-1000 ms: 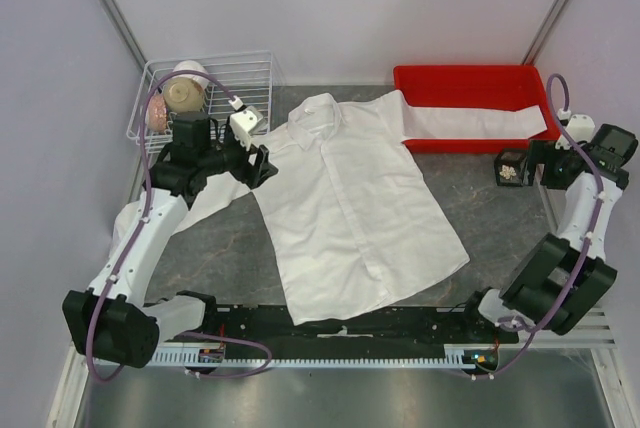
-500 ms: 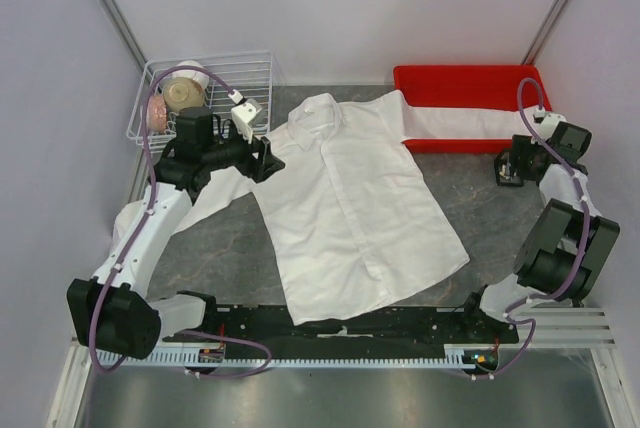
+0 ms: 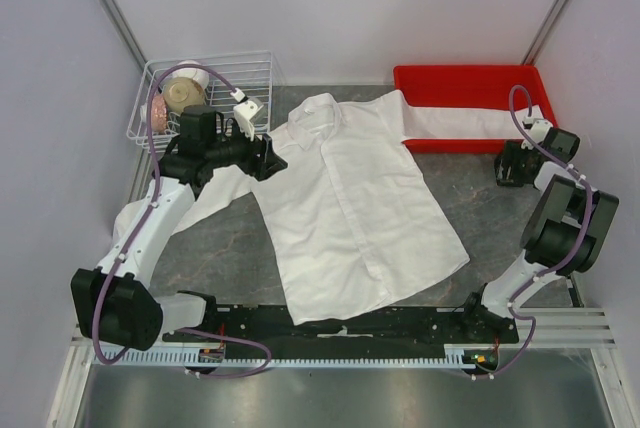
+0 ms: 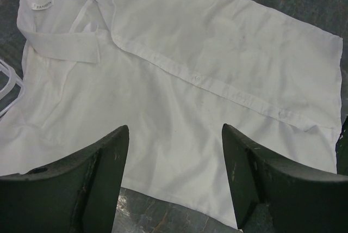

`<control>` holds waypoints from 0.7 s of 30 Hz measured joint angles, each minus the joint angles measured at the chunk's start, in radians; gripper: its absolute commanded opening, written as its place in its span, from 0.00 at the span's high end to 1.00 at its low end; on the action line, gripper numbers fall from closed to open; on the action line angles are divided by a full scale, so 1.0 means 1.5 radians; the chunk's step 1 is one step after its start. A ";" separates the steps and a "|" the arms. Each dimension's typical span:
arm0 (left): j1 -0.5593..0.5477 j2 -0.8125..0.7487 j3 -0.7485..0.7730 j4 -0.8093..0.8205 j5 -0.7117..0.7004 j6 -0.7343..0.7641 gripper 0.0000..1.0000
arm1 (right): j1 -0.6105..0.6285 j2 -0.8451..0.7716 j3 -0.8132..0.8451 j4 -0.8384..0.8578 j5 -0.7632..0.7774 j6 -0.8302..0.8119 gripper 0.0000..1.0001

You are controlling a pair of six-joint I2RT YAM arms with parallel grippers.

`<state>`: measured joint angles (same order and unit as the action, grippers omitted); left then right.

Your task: Pin the brooch onto the clothing

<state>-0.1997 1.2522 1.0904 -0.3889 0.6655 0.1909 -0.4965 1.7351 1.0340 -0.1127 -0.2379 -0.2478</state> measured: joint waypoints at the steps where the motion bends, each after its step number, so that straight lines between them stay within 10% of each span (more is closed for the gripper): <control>1: 0.000 0.001 0.001 0.000 0.000 0.000 0.25 | 0.001 0.006 0.000 0.003 -0.005 -0.002 0.28; 21: 0.000 0.018 0.012 0.001 0.012 -0.007 0.26 | 0.001 0.064 0.014 0.043 -0.016 -0.007 0.23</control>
<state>-0.1997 1.2789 1.1084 -0.3870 0.6834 0.1799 -0.4946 1.8313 1.0546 -0.0486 -0.2623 -0.2577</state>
